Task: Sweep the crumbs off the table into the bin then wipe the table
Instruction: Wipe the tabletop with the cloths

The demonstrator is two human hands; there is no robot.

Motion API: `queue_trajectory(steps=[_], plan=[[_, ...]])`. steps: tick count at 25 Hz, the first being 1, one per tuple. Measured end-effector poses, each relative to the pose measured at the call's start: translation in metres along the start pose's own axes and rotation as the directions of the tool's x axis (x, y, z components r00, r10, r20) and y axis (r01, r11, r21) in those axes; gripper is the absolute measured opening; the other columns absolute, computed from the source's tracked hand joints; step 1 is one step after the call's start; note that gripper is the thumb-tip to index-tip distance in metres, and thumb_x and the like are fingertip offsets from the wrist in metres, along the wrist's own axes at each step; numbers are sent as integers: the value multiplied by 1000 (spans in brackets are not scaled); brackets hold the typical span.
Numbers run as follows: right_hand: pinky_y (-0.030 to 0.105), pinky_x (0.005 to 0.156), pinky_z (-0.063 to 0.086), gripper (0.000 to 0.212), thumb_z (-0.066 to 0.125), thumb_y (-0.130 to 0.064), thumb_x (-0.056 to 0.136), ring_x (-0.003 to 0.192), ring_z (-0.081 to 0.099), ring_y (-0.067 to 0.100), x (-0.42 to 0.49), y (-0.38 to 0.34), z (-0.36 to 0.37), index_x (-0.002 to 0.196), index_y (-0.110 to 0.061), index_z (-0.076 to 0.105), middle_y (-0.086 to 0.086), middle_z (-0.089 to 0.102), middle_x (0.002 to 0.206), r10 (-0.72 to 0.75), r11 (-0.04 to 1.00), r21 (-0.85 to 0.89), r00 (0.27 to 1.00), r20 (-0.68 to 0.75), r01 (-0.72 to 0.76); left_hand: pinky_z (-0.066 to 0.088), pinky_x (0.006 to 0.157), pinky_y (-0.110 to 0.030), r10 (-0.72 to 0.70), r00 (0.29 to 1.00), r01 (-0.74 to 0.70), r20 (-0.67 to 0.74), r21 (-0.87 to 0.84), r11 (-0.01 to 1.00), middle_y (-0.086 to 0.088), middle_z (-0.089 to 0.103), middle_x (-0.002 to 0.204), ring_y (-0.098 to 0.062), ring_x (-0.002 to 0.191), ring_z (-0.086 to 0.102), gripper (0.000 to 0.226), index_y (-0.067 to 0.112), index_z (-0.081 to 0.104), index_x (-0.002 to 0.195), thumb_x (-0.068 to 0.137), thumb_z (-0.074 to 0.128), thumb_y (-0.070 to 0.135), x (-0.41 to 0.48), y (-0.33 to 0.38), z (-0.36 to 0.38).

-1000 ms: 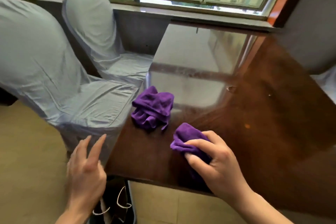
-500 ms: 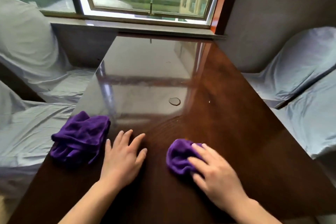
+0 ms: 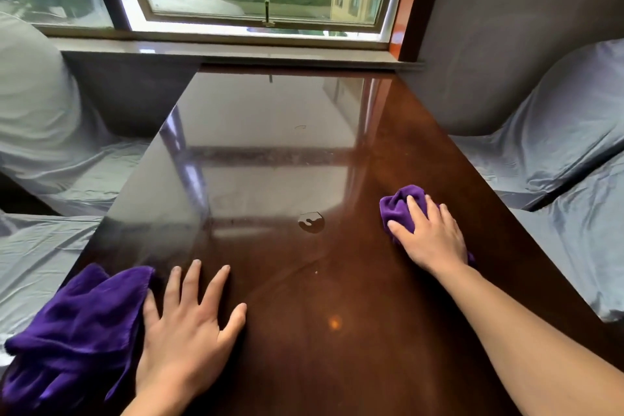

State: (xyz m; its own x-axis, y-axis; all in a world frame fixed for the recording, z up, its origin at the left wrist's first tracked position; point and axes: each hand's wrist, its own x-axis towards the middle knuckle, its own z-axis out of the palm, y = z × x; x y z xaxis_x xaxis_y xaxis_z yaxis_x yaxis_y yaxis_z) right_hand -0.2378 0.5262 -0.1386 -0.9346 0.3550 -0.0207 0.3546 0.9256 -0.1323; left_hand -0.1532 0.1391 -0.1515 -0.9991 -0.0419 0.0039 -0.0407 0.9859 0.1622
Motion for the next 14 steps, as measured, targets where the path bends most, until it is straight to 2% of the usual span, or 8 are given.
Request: queue_trajectory(steps=[3,5,8,11,12,13,14], plan=[[41,122,15,57,43,-59,93,151,17,27,7,-12,-3,147,-42,38,1,29,162,-140,990,22,990,-20,141,0,120,-52,-12,1000,12,-11,11,1000,6,6,163,-18,149,-9,79,52,7,147,71,6,76,0,2,-2],[40,122,16,50,55,-47,91,150,21,26,-16,-15,-9,141,-40,49,0,38,158,-331,939,99,944,-14,330,2,120,-52,-16,1000,16,-14,12,1000,5,9,163,-18,149,-6,80,51,11,147,71,7,76,0,2,-3],[44,120,22,52,62,-44,79,147,32,27,-94,-27,-5,131,-40,61,-4,48,151,-636,755,189,771,-19,627,2,120,-51,-23,1000,23,2,23,999,4,10,163,-19,150,-5,79,50,13,147,72,8,75,-2,4,-6],[46,117,29,55,65,-50,72,143,39,25,-163,-32,7,126,-38,64,-8,50,149,-806,577,164,590,-45,800,3,120,-51,-35,999,35,10,23,999,5,10,163,-18,150,-5,79,51,11,147,72,7,75,-4,5,-7],[45,116,33,56,66,-51,71,142,42,25,-168,-26,8,125,-35,64,-6,51,149,-821,555,136,567,-67,821,3,120,-52,-35,999,35,11,21,999,5,10,163,-18,150,-5,79,51,11,147,72,7,75,-3,6,-7],[43,115,36,56,66,-51,71,140,45,26,-165,-19,8,123,-32,66,-3,53,147,-814,565,104,573,-95,819,3,120,-52,-32,999,32,12,18,999,5,10,163,-18,150,-5,79,51,11,147,71,7,75,-3,6,-7],[43,114,38,56,65,-50,71,137,48,29,-157,-12,9,122,-28,68,0,55,146,-776,616,74,620,-118,785,3,120,-52,-29,1000,29,12,15,999,6,9,163,-18,150,-5,79,52,10,146,71,8,76,-3,5,-7]])
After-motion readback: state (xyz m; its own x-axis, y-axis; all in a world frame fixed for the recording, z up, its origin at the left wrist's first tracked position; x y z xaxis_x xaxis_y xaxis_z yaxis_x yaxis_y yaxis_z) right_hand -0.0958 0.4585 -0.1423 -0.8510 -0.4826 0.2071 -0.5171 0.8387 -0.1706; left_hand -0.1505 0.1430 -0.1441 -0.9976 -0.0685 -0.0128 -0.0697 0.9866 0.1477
